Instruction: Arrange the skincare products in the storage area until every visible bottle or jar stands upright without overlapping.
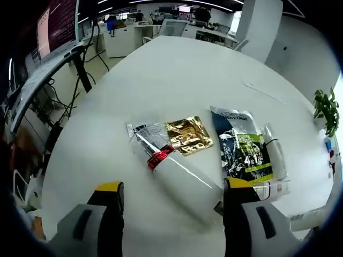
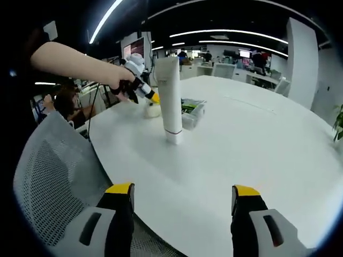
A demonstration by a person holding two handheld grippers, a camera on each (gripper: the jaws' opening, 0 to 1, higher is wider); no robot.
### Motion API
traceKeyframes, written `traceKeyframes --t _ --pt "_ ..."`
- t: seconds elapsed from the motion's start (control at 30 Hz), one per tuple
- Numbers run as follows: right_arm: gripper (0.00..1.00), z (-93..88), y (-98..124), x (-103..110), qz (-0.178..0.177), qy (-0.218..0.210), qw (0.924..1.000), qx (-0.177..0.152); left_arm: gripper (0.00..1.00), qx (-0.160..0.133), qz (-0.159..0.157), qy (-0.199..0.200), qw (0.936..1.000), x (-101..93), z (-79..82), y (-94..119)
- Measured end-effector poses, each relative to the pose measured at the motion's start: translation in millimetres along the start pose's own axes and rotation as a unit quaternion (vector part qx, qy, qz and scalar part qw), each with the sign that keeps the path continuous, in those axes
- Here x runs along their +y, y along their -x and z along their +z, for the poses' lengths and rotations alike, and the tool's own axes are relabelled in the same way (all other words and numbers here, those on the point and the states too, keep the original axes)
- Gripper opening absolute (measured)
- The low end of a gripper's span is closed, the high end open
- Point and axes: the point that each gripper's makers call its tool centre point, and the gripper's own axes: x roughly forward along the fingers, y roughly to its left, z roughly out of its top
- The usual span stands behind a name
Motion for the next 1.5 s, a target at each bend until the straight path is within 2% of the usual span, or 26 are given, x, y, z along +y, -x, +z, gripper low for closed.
traceKeyframes --t 0.07,0.1,0.13,0.17,0.2,0.4,0.5,0.53,0.57,0.6,0.63,0.67,0.77,0.83,0.9,0.93,1.03,1.1,1.27,1.33,1.43,1.5 --pt "0.78 -0.7 0 -1 0.0 0.0 1.0 0.001 0.64 -0.011 0.001 -0.004 0.9999 -2.5 -3.5 5" --pt "0.78 -0.7 0 -1 0.0 0.0 1.0 0.001 0.62 -0.009 0.0 -0.005 0.9999 -4.3 -9.6 9" --pt "0.78 -0.6 0 -1 -0.001 0.0 1.0 0.001 0.61 0.007 -0.005 -0.009 0.9999 -2.9 -11.2 5" --pt "0.78 -0.5 0 -1 -0.001 0.0 1.0 0.001 0.6 0.006 -0.003 -0.016 0.9998 1.1 -8.7 1" --pt "0.78 -0.4 0 -1 -0.001 -0.001 1.0 0.001 0.59 -0.003 0.002 -0.017 0.9998 1.8 -10.0 4" --pt "0.77 -1.0 0 -1 -0.002 0.0 1.0 0.002 0.47 -0.012 -0.003 -0.035 0.9993 3.2 -13.8 11" --pt "0.76 -1.3 0 -1 -0.002 -0.001 1.0 0.002 0.36 -0.012 -0.013 -0.043 0.9989 4.6 -12.4 7" --pt "0.76 -1.8 0 -1 -0.002 0.0 1.0 0.002 0.29 -0.012 -0.015 -0.049 0.9986 4.4 -13.3 6" --pt "0.76 -1.7 0 -1 -0.002 -0.001 1.0 0.002 0.3 -0.017 -0.017 -0.067 0.9975 4.7 -11.0 3" --pt "0.76 -1.5 0 -1 -0.001 -0.001 1.0 0.002 0.31 -0.001 0.009 -0.087 0.9962 15.5 -16.7 5" --pt "0.76 -1.3 0 -1 -0.001 0.0 1.0 0.002 0.3 -0.015 -0.006 -0.107 0.9941 9.8 -12.2 -3" --pt "0.75 -1.1 0 0 -0.001 0.001 1.0 0.002 0.3 -0.019 -0.007 -0.12 0.9926 8.8 -11.2 -2" --pt "0.75 -1.6 0 0 0.0 0.001 1.0 0.003 0.3 -0.015 -0.016 -0.12 0.9925 8.0 -15.4 5" --pt "0.75 -1.8 0 0 0.001 0.002 1.0 0.003 0.29 -0.013 -0.033 -0.103 0.994 9.7 -15.8 3" --pt "0.74 -2.4 -1 1 0.002 0.005 1.0 0.005 0.29 -0.007 -0.055 -0.051 0.9972 9.0 -21.5 6" --pt "0.74 -2.8 -1 1 0.002 0.005 1.0 0.006 0.29 -0.008 -0.064 -0.027 0.9975 10.3 -22.6 7" --pt "0.73 -2.2 0 1 0.001 0.007 1.0 0.007 0.28 -0.003 -0.08 0.004 0.9968 16.1 -24.3 7" --pt "0.73 -2.0 0 1 0.002 0.006 1.0 0.006 0.28 -0.004 -0.094 0.025 0.9952 15.8 -28.0 10" --pt "0.73 -2.6 -1 1 0.002 0.011 0.9999 0.007 0.27 -0.009 -0.128 0.063 0.9898 12.9 -39.9 33" --pt "0.73 -2.0 0 1 0.002 0.012 0.9999 0.008 0.27 -0.023 -0.151 0.076 0.9854 11.1 -39.9 38" --pt "0.73 -1.7 0 1 0.0 0.015 0.9999 0.008 0.27 -0.032 -0.167 0.094 0.9809 11.4 -41.5 42" --pt "0.73 -1.0 1 2 0.0 0.016 0.9998 0.008 0.27 -0.044 -0.182 0.101 0.9771 8.5 -41.9 52"
